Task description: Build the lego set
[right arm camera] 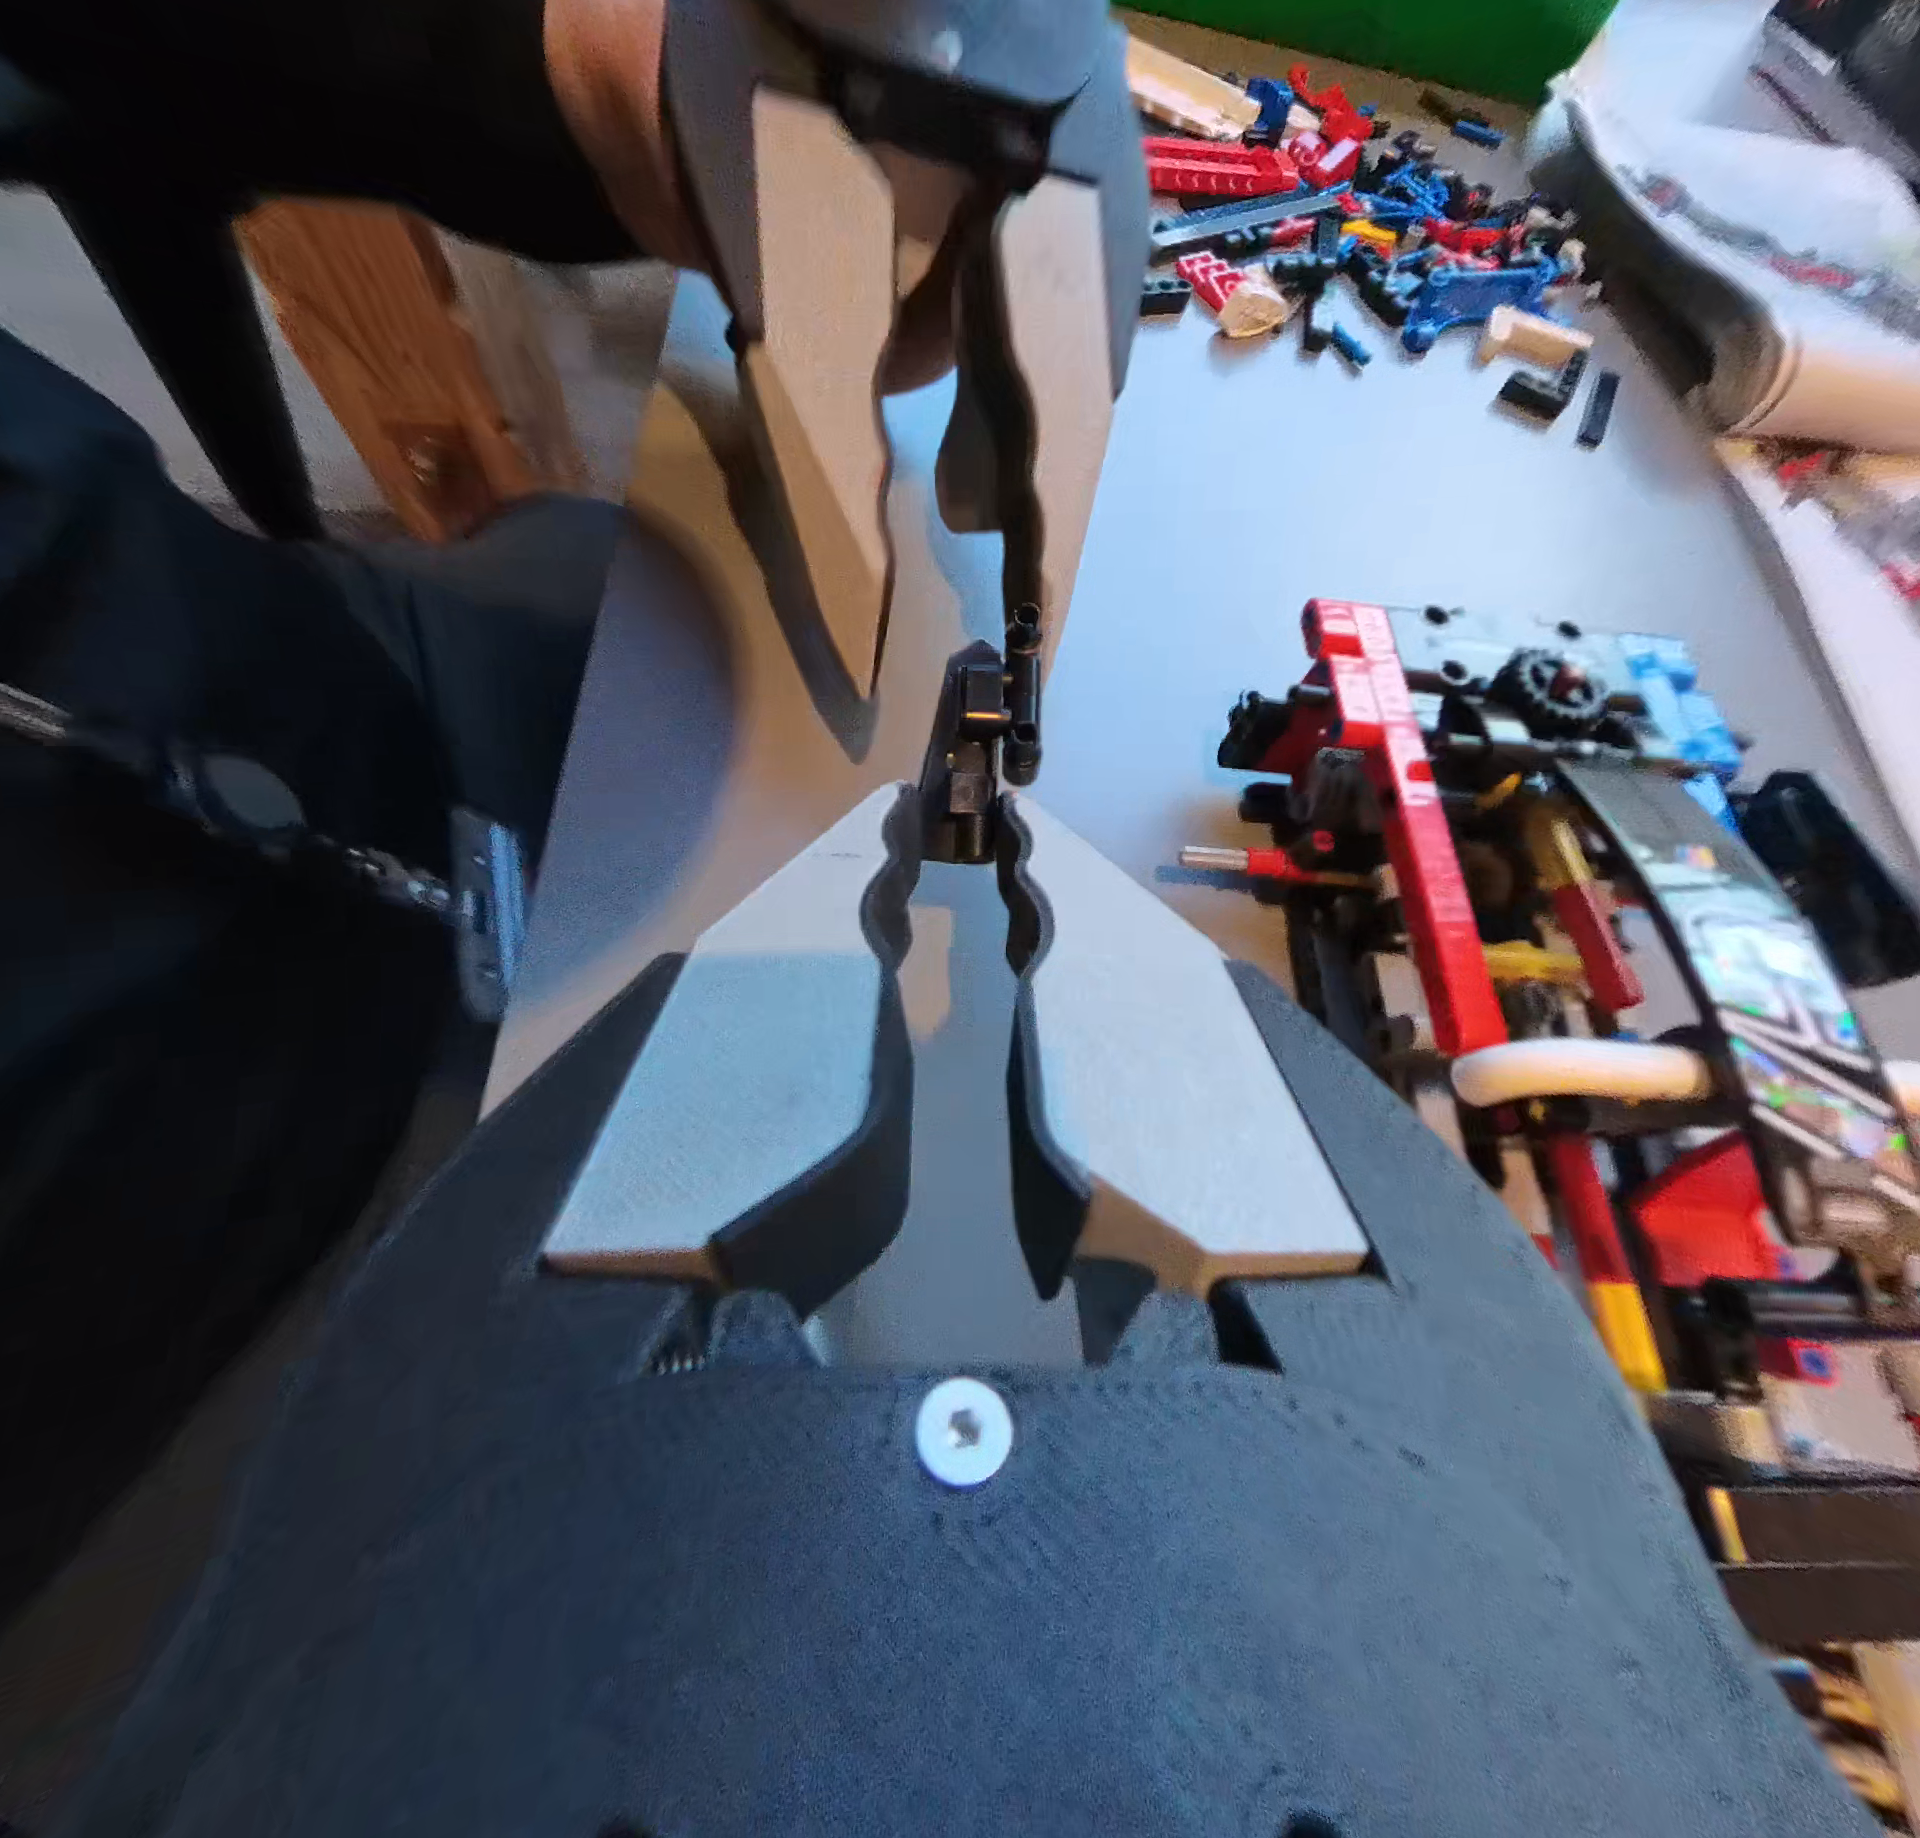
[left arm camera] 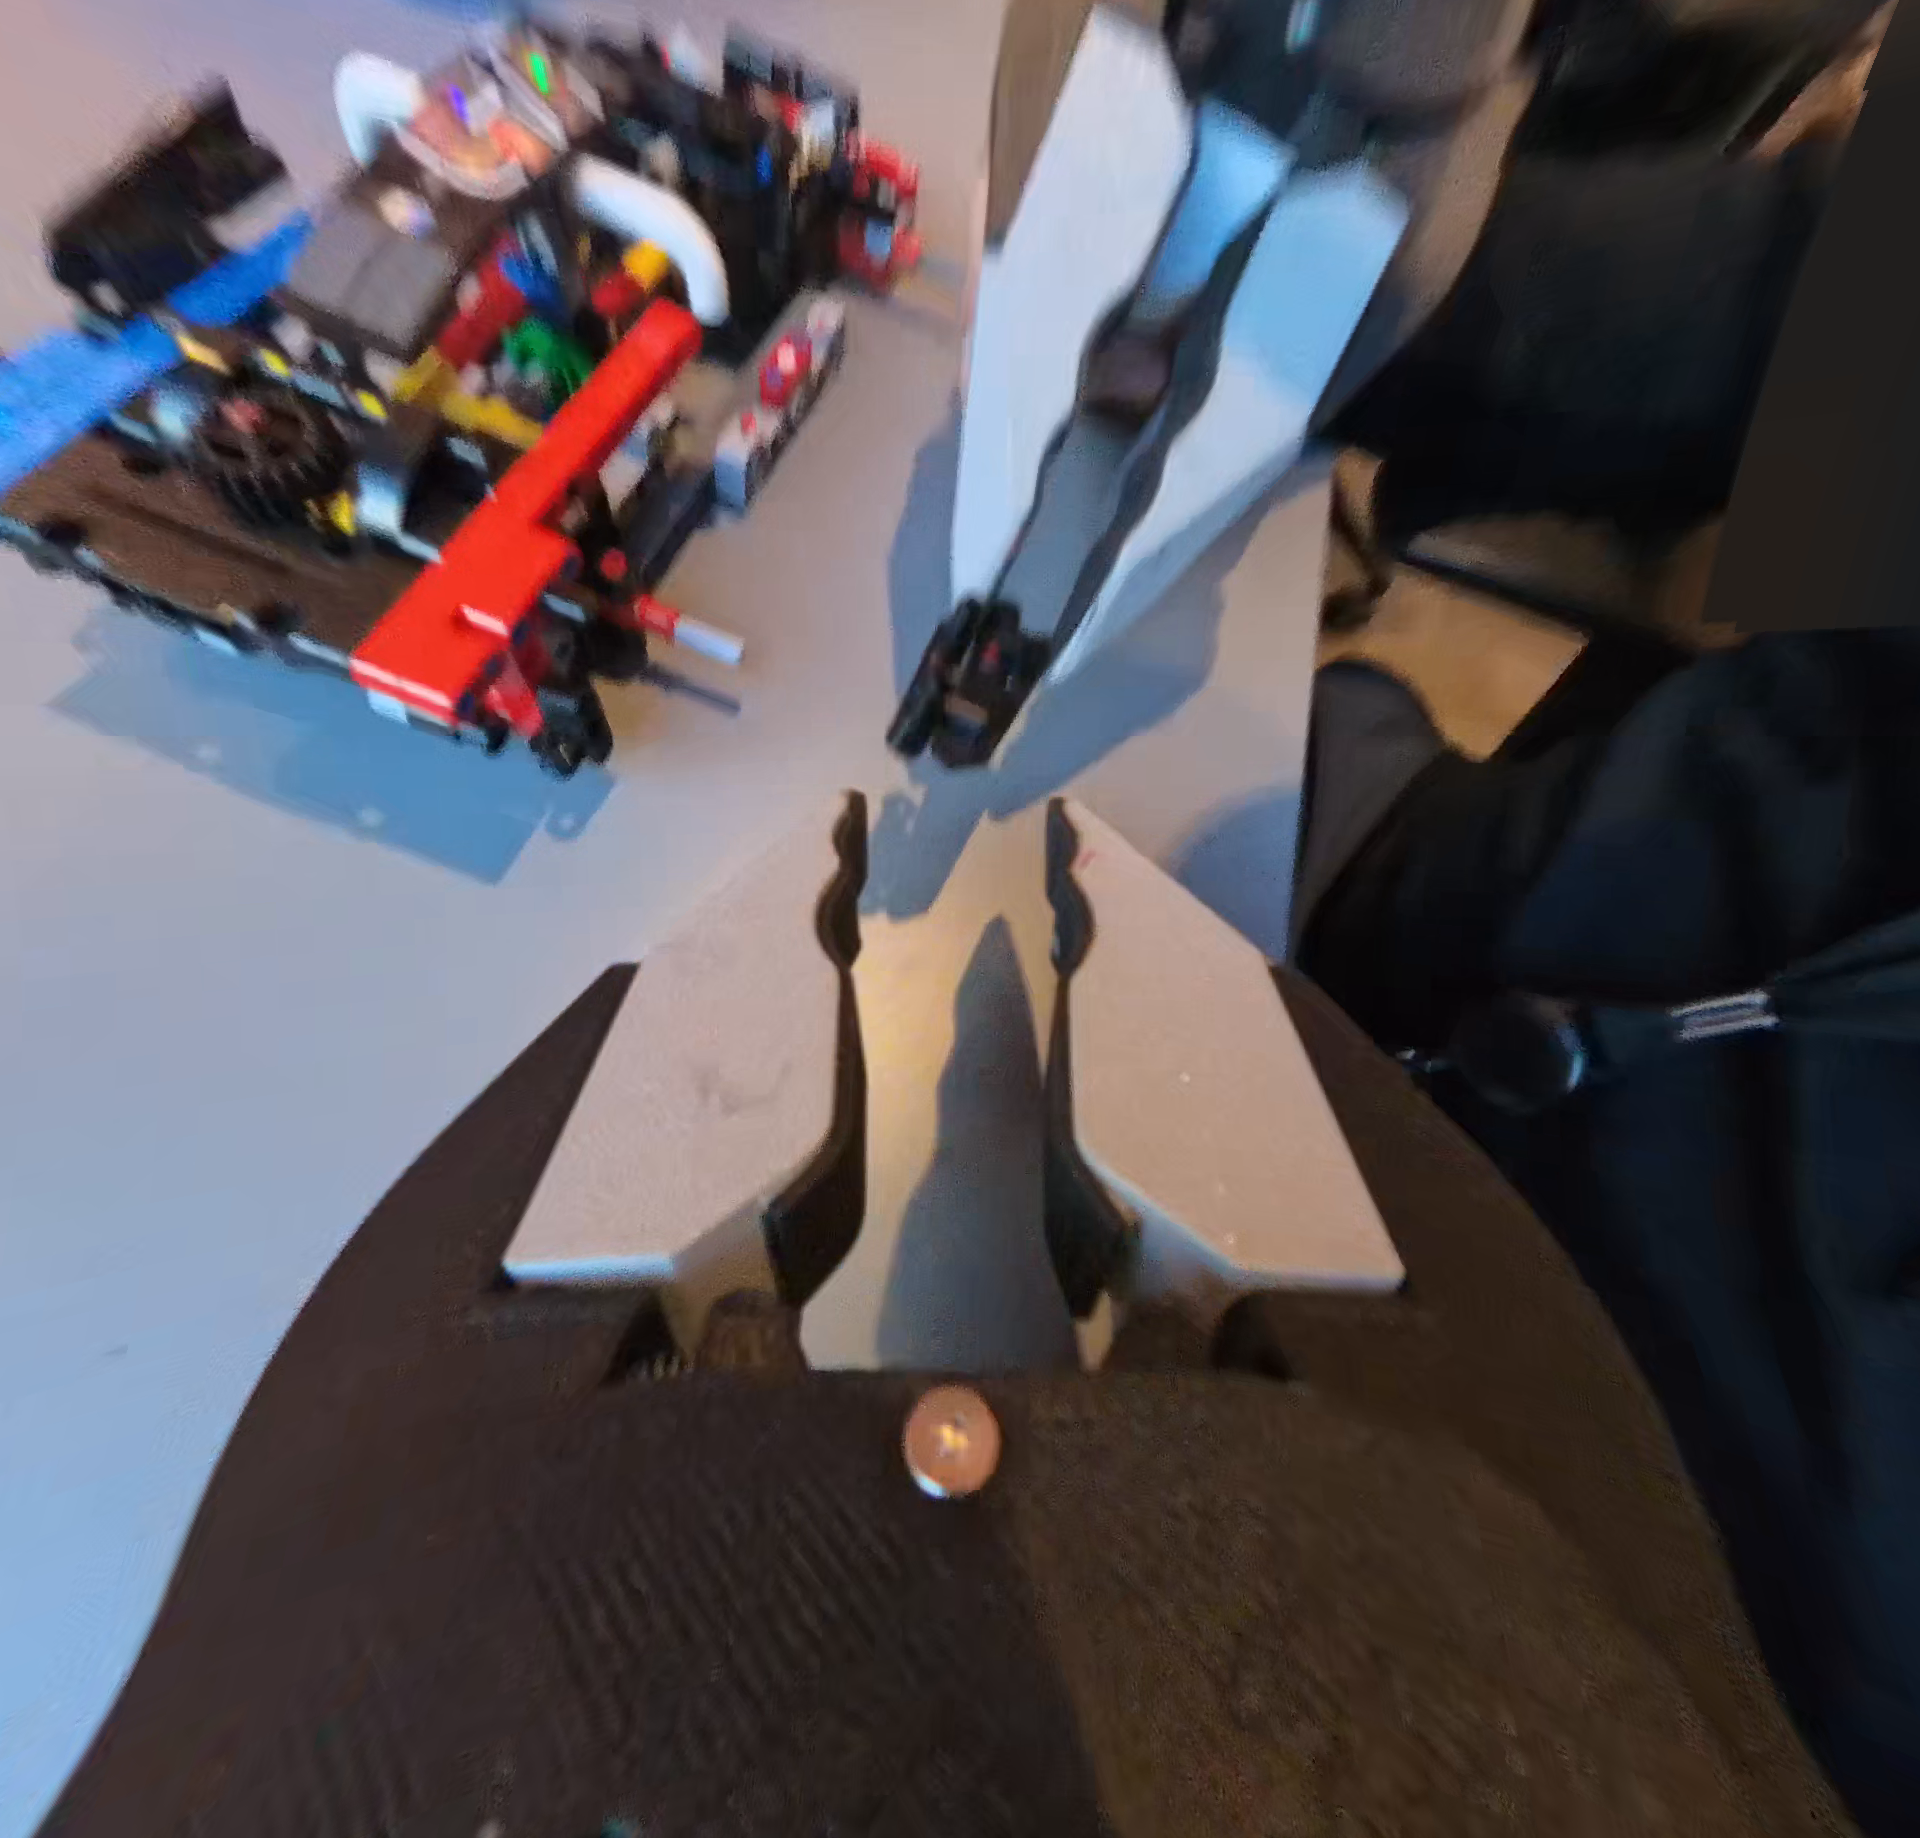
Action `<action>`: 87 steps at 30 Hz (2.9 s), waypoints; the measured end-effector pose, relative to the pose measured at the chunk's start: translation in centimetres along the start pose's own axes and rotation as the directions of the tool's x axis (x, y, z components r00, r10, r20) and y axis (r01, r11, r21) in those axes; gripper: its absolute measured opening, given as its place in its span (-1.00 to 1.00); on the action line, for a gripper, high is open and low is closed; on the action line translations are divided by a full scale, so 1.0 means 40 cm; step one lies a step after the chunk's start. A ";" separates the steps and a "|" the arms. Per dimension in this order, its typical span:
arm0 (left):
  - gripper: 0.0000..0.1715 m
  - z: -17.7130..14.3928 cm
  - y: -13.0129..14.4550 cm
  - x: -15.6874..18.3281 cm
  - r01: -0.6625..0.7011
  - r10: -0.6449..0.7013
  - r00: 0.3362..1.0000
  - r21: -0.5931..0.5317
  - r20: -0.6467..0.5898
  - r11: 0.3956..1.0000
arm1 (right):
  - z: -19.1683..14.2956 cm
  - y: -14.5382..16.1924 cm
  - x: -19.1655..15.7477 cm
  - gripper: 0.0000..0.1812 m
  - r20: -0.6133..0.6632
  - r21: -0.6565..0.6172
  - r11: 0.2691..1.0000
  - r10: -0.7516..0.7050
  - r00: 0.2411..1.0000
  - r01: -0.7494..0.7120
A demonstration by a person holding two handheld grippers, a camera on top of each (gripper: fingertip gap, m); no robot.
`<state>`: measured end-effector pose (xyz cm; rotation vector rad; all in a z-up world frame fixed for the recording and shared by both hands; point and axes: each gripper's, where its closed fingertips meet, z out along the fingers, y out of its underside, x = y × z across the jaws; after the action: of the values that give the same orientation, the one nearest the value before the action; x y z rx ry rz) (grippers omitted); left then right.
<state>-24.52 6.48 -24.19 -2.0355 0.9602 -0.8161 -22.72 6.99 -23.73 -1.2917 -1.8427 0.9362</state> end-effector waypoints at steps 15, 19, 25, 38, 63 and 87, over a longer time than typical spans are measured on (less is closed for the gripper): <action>-0.85 0.014 0.019 0.005 -0.083 0.083 0.996 -0.052 -0.015 0.995 | 0.034 0.033 -0.032 -0.88 0.007 -0.086 0.988 -0.125 0.992 0.125; -0.85 0.012 0.027 0.009 -0.026 0.023 0.998 -0.056 -0.056 0.998 | 0.037 0.034 -0.037 -0.88 0.013 -0.090 0.985 -0.145 0.989 0.145; -0.88 -0.001 0.009 0.020 0.079 -0.079 0.985 -0.007 -0.154 0.997 | 0.034 0.027 -0.039 -0.87 0.027 -0.066 0.989 -0.133 0.991 0.135; -0.90 0.013 0.022 0.005 0.126 -0.130 0.985 -0.045 -0.109 0.991 | 0.048 0.053 -0.031 -0.88 -0.016 -0.142 0.971 -0.197 0.980 0.193; -0.93 0.030 0.072 -0.002 -0.090 0.089 0.996 -0.175 -0.013 0.980 | 0.080 0.041 -0.010 -0.97 0.094 -0.158 0.984 0.099 0.991 -0.083; -0.94 0.004 0.063 0.015 0.355 -0.390 0.888 -0.173 -0.244 0.919 | 0.044 0.019 -0.008 -0.63 -0.034 -0.103 0.989 -0.108 0.994 0.104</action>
<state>-25.00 4.89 -26.17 -2.2960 0.7861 -1.3023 -23.78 6.59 -25.30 -1.2500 -1.9294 0.7641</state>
